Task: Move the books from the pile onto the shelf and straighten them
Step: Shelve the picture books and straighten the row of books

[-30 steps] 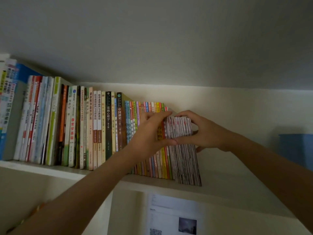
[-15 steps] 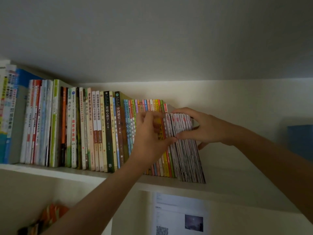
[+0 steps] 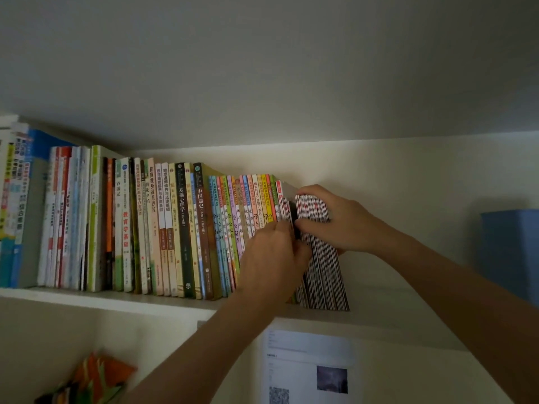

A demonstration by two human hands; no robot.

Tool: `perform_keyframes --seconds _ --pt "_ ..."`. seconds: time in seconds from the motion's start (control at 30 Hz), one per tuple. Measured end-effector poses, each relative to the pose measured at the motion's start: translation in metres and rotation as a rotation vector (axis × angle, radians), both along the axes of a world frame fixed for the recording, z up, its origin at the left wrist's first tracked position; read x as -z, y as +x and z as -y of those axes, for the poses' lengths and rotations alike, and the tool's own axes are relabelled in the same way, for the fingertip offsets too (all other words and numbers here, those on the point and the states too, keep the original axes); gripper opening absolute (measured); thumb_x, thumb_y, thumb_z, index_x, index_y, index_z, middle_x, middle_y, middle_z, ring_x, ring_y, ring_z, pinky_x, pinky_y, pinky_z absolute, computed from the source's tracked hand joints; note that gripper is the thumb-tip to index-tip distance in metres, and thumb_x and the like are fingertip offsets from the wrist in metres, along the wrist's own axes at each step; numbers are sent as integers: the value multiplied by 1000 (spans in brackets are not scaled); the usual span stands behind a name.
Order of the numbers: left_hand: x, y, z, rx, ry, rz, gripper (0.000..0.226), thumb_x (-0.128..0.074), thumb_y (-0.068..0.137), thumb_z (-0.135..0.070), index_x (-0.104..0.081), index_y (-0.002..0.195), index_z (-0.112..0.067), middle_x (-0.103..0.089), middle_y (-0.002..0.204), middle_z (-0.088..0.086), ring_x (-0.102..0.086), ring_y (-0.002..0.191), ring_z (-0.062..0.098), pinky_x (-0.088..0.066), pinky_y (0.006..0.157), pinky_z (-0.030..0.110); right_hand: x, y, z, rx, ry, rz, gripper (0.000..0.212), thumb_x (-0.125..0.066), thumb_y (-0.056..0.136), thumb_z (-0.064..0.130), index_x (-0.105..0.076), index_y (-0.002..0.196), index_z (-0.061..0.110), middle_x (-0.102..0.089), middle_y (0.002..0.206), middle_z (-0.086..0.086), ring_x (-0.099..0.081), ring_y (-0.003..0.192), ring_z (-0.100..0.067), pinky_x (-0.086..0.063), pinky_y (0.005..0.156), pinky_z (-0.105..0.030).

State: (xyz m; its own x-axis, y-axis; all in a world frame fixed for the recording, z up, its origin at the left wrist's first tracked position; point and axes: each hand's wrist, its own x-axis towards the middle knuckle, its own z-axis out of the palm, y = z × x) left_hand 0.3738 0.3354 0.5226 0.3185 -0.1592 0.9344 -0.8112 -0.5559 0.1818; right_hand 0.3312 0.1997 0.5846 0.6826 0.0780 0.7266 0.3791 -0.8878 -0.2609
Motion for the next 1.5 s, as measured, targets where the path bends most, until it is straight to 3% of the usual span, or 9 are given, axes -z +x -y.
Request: perform_keyframes --seconds 0.2,0.33,0.6,0.93,1.03,1.13,1.23,1.33,1.5 --pt "6 -14 -18 19 -91 48 16 -54 91 -26 -44 79 -23 -46 73 -10 -44 61 5 -33 53 16 0 0 -1 3 -3 -3 49 -64 89 35 -42 133 39 -58 104 4 -60 76 -7 -55 52 -21" --pt "12 -11 -25 77 -41 -162 17 -54 93 -39 -46 87 -26 -56 75 -10 -56 62 1 -43 53 12 -1 2 -2 17 -21 0 49 -63 89 37 -41 133 40 -59 109 3 -60 78 -8 -51 57 -18" --pt "19 -28 -59 154 -42 -170 9 -49 97 -26 -40 98 -23 -63 80 -10 -63 61 -1 -48 44 11 -1 -3 -3 -3 10 -45 46 -61 90 38 -42 132 41 -54 92 15 -56 74 -1 -47 57 -20" --pt "17 -51 -159 59 -172 -165 12 -56 88 -36 -51 89 -25 -66 69 -15 -66 65 -6 -51 46 15 5 -4 -8 16 -11 -20 57 -41 94 56 -26 146 39 -41 148 1 -52 117 -17 -41 89 -29" --pt "1 -50 -170 125 -222 -201 12 -57 89 -33 -53 90 -22 -69 70 -11 -68 69 1 -57 56 27 6 -15 -21 -58 99 -52 49 -25 94 62 -28 142 50 -36 150 11 -39 134 -18 -43 99 -44" --pt "-12 -44 -159 215 -250 -261 15 -58 90 -32 -54 96 -19 -74 75 -4 -72 74 10 -61 63 39 6 -32 -27 -226 398 -205 42 -15 84 75 -51 105 66 -54 116 28 -48 115 -10 -47 93 -54" --pt "-18 -37 -130 285 -229 -257 21 -59 89 -39 -53 95 -20 -74 79 2 -73 75 18 -60 64 46 13 -42 -18 -467 662 -226 47 -31 86 68 -67 104 44 -70 106 15 -65 101 -13 -51 88 -52" --pt "-22 -33 -95 388 -227 -289 29 -59 85 -46 -54 97 -20 -73 79 5 -73 74 21 -59 65 50 23 -47 2 -539 816 -75 24 -52 96 29 -63 116 21 -68 115 -11 -65 106 -31 -52 85 -60" --pt "-19 -39 -40 500 -196 -253 39 -63 87 -35 -47 121 -23 -70 106 -5 -68 87 3 -60 73 31 47 -54 37 -583 1154 -74 27 -55 94 15 -55 121 10 -66 118 -17 -70 96 -29 -58 71 -49"
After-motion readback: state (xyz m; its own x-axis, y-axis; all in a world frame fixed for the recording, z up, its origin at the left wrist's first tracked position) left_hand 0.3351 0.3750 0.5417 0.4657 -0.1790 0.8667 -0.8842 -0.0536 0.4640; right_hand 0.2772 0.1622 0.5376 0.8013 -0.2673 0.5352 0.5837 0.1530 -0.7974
